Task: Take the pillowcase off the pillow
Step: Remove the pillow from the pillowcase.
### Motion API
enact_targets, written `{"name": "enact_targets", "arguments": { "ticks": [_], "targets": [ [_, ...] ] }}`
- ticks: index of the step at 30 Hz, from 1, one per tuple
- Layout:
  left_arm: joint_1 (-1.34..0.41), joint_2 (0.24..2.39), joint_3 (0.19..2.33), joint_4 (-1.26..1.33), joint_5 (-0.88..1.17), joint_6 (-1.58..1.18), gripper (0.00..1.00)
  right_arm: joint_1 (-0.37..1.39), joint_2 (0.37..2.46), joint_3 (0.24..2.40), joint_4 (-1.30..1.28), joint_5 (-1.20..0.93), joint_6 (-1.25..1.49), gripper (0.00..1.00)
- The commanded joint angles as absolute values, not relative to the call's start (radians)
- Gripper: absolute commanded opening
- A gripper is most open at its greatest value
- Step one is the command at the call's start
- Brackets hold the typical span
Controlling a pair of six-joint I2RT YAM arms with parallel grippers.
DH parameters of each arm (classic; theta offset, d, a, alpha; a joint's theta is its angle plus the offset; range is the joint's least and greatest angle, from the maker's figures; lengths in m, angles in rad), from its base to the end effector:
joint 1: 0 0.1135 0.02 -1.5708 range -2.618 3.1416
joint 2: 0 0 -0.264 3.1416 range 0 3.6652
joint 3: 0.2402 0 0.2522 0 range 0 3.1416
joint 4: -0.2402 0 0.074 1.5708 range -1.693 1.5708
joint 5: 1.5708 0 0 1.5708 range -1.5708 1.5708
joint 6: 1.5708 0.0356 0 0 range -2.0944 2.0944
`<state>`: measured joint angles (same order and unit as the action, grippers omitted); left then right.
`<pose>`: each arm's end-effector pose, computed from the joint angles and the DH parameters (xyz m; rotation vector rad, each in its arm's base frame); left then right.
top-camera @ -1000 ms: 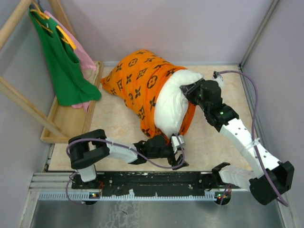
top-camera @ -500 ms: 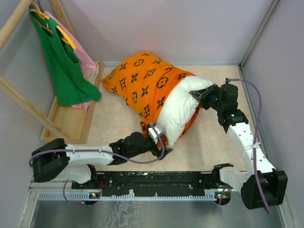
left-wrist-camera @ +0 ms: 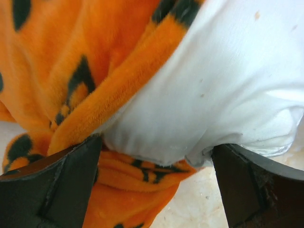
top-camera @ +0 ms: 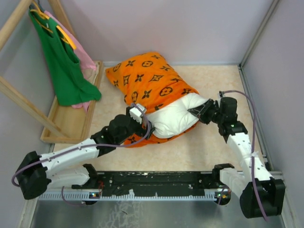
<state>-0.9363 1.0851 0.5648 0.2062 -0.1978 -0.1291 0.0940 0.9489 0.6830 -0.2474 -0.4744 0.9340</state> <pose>0.1495 -0.1913 0.2436 0.6235 1.8107 -0.5416 0.2079 0.0359 0.2697 0.6128 2.1336 1.0941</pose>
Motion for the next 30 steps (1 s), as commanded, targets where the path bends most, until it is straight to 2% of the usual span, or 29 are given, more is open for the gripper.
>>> {"name": "enact_targets", "arguments": {
  "ticks": [1,5,10,14,16,20,22,27,30],
  "targets": [
    [-0.891,1.120,0.755,0.193,-0.164,-0.057,1.00,0.097,0.886,0.678,-0.275,-0.548,0.846,0.00],
    [-0.890,1.269,0.893,0.205,-0.233,-0.001,1.00,0.096,0.851,0.686,-0.304,-0.514,0.786,0.00],
    [-0.880,1.527,1.052,0.202,-0.383,0.041,1.00,0.102,0.838,0.673,-0.281,-0.578,0.779,0.00],
    [-0.803,1.635,1.105,0.145,-0.396,-0.011,0.99,0.101,0.836,0.678,-0.274,-0.627,0.764,0.00],
    [-0.746,1.649,1.098,0.119,-0.385,-0.051,0.98,0.097,0.851,0.674,-0.232,-0.723,0.788,0.00],
    [-0.608,1.622,1.038,0.100,-0.406,-0.115,0.80,0.051,0.898,0.609,0.003,-0.922,0.945,0.00],
    [-0.558,1.599,1.005,0.093,-0.428,-0.132,0.65,0.008,0.902,0.570,0.111,-0.953,1.022,0.00],
    [-0.465,1.537,0.927,0.073,-0.511,-0.149,0.33,-0.086,0.926,0.556,0.168,-0.983,1.093,0.00],
    [-0.412,1.487,0.881,0.079,-0.529,-0.188,0.15,-0.120,0.956,0.490,0.391,-1.013,1.282,0.00]
  ]
}}
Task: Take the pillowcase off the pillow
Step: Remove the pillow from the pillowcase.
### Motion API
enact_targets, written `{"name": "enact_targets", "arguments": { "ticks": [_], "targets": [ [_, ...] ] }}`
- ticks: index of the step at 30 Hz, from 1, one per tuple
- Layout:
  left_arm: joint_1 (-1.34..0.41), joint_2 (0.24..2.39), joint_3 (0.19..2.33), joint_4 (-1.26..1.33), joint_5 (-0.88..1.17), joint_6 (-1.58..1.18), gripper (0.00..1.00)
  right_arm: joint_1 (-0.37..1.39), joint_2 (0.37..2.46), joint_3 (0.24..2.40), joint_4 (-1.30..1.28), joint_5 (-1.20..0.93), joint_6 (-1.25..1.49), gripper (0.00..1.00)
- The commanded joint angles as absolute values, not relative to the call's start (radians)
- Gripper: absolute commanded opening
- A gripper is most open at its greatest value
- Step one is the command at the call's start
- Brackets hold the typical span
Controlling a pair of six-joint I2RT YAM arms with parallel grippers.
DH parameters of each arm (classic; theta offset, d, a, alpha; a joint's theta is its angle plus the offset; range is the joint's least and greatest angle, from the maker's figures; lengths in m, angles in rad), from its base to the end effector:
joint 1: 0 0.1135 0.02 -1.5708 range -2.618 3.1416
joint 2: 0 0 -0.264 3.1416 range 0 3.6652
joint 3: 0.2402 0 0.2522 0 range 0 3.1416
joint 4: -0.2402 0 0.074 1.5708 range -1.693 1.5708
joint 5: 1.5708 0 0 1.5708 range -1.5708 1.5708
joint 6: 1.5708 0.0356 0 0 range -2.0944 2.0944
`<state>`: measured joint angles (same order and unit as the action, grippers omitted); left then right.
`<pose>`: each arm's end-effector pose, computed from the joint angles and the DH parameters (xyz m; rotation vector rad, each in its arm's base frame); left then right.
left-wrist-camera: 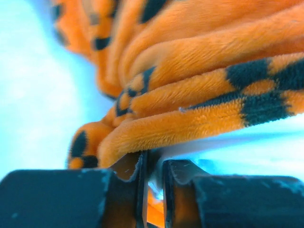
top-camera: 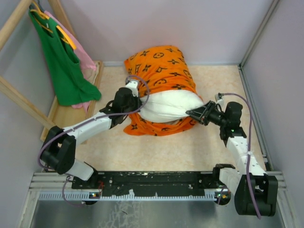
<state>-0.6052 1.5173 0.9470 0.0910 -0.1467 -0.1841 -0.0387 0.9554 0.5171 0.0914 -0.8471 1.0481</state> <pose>0.2837 -0.1899 0.2450 0.3406 2.0335 -0.3412 0.2075 0.0187 0.2463 0.4888 2.0238 1.4570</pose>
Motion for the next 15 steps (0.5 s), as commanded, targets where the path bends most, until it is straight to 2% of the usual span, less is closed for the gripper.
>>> {"name": "enact_targets", "arguments": {
  "ticks": [1,3,6,8,10,11,15],
  "targets": [
    [-0.396,1.470,0.868,0.082,-0.531,-0.198,0.11,-0.124,0.970,0.471,0.473,-1.013,1.348,0.00],
    [-0.371,1.441,0.848,0.093,-0.540,-0.203,0.06,-0.126,0.992,0.462,0.539,-1.001,1.400,0.00],
    [-0.338,1.419,0.841,0.095,-0.559,-0.200,0.02,-0.126,0.998,0.487,0.445,-0.961,1.344,0.00],
    [-0.328,1.408,0.849,0.088,-0.562,-0.193,0.02,-0.126,0.984,0.511,0.335,-0.923,1.256,0.00],
    [-0.331,1.370,0.856,0.083,-0.485,-0.159,0.11,-0.126,0.962,0.533,0.239,-0.877,1.183,0.00],
    [-0.333,1.351,0.854,0.087,-0.446,-0.156,0.12,-0.126,0.951,0.547,0.189,-0.861,1.143,0.00],
    [-0.335,1.285,0.813,0.165,-0.367,-0.110,0.09,-0.118,0.930,0.576,0.042,-0.801,1.031,0.00]
  ]
}}
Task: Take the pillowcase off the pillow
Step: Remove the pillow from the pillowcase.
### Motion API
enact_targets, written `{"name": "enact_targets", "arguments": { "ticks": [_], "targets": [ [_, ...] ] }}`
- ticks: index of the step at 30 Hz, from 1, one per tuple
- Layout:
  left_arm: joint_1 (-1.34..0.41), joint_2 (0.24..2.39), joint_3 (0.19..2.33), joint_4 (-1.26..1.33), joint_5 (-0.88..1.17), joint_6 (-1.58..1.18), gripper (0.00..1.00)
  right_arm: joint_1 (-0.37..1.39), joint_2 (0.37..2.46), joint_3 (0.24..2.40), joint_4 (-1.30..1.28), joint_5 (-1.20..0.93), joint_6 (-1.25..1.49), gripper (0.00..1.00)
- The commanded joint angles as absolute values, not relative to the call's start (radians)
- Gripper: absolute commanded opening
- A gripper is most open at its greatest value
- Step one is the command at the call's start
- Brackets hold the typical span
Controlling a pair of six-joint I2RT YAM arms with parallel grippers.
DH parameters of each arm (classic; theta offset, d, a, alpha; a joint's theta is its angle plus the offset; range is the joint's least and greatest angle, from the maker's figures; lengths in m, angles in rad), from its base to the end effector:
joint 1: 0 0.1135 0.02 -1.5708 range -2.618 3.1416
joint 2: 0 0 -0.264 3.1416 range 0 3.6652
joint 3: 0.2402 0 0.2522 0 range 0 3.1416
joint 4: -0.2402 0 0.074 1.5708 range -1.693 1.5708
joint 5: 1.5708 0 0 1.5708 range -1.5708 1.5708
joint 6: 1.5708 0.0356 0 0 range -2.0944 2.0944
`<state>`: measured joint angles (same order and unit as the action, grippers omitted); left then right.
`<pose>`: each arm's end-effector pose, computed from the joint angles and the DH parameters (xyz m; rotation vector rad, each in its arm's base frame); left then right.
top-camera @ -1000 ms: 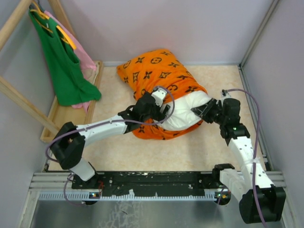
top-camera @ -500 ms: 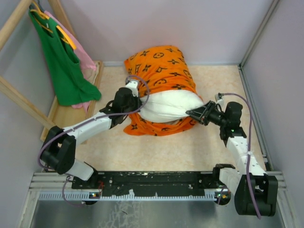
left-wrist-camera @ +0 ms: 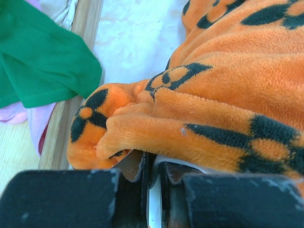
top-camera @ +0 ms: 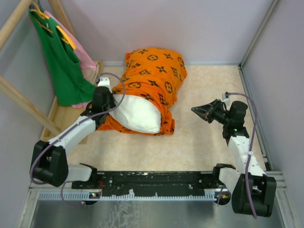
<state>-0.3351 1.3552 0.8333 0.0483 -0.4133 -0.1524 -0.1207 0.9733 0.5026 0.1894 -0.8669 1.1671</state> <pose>0.2886 -0.0854 0.2527 -0.0723 2.0021 0.1112 0.2120 0.0016 0.2472 0.6185 1.9375 1.4918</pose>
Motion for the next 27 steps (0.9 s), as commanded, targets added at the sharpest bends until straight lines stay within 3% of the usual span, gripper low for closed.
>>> {"name": "enact_targets", "arguments": {
  "ticks": [1,4,5,6,8,10,11,18,27],
  "targets": [
    [-0.335,1.280,0.810,0.170,-0.354,-0.106,0.10,-0.105,0.926,0.585,0.004,-0.771,0.992,0.00],
    [-0.336,1.292,0.820,0.154,-0.318,-0.092,0.10,0.010,0.917,0.638,-0.127,-0.610,0.824,0.00],
    [-0.335,1.305,0.819,0.151,-0.317,-0.089,0.09,0.062,0.920,0.647,-0.144,-0.536,0.798,0.06],
    [-0.336,1.316,0.816,0.152,-0.317,-0.089,0.09,0.114,0.927,0.646,-0.139,-0.502,0.786,0.21],
    [-0.336,1.342,0.813,0.150,-0.326,-0.092,0.08,0.209,0.949,0.626,-0.069,-0.471,0.795,0.66],
    [-0.336,1.362,0.814,0.132,-0.336,-0.109,0.08,0.263,0.971,0.589,0.035,-0.453,0.830,0.95],
    [-0.335,1.371,0.815,0.125,-0.343,-0.115,0.08,0.279,0.980,0.563,0.098,-0.443,0.856,0.99],
    [-0.336,1.429,0.816,0.108,-0.266,-0.152,0.07,0.349,1.090,0.491,0.397,-0.429,1.079,0.99],
    [-0.419,1.452,0.849,0.126,-0.163,-0.237,0.00,0.777,0.864,0.404,0.245,0.134,1.407,0.99]
  ]
}}
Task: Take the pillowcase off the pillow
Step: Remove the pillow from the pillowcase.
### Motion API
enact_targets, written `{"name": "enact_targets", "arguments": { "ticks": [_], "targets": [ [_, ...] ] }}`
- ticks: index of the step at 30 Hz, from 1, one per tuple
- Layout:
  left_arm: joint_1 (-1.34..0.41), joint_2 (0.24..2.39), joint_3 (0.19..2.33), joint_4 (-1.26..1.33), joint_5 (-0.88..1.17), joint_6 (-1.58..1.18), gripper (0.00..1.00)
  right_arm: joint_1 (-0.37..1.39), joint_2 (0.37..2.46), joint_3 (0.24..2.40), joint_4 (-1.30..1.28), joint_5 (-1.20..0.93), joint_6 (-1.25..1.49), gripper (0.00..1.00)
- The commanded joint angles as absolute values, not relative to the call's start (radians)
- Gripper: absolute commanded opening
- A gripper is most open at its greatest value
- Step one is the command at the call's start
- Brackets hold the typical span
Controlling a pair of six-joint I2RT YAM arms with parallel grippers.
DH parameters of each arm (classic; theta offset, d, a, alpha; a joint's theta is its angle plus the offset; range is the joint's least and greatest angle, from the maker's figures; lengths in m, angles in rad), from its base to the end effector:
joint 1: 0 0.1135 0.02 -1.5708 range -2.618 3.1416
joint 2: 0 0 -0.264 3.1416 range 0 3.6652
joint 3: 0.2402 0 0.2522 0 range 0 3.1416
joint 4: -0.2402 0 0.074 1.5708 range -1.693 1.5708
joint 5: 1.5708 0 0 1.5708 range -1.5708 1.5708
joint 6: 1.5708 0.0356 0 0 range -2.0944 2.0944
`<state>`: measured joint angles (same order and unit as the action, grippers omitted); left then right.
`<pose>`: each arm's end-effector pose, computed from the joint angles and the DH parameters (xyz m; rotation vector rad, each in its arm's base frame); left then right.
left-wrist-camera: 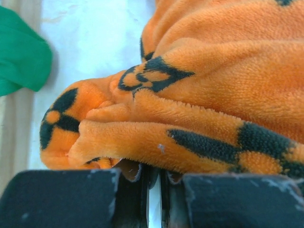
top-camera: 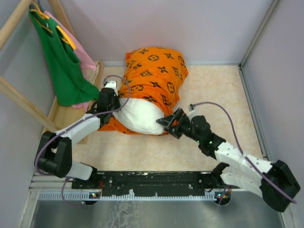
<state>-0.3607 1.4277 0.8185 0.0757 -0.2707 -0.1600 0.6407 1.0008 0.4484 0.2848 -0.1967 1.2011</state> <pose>0.2942 -0.1008 0.2288 0.0475 2.0825 -0.0319 0.1743 0.1386 0.2295 0.4283 2.0591 1.3988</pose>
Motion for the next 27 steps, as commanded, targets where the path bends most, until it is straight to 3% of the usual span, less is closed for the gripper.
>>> {"name": "enact_targets", "arguments": {
  "ticks": [1,4,10,15,23,27],
  "targets": [
    [-0.430,1.455,0.850,0.135,-0.143,-0.252,0.00,0.826,0.816,0.386,0.212,0.220,1.443,0.99],
    [-0.468,1.468,0.858,0.149,-0.115,-0.314,0.00,0.912,0.715,0.385,0.064,0.396,1.532,0.99],
    [-0.643,1.506,0.906,0.191,-0.131,-0.415,0.00,0.949,0.780,0.491,-0.225,0.431,1.654,0.99],
    [-0.740,1.518,0.928,0.233,-0.088,-0.510,0.00,0.953,0.872,0.456,-0.153,0.422,1.733,0.99],
    [-0.811,1.553,0.927,0.215,-0.105,-0.525,0.00,0.949,0.862,0.353,0.031,0.768,1.582,0.99],
    [-0.816,1.550,0.906,0.212,-0.124,-0.532,0.00,0.945,0.825,0.292,0.145,0.813,1.484,0.99]
  ]
}}
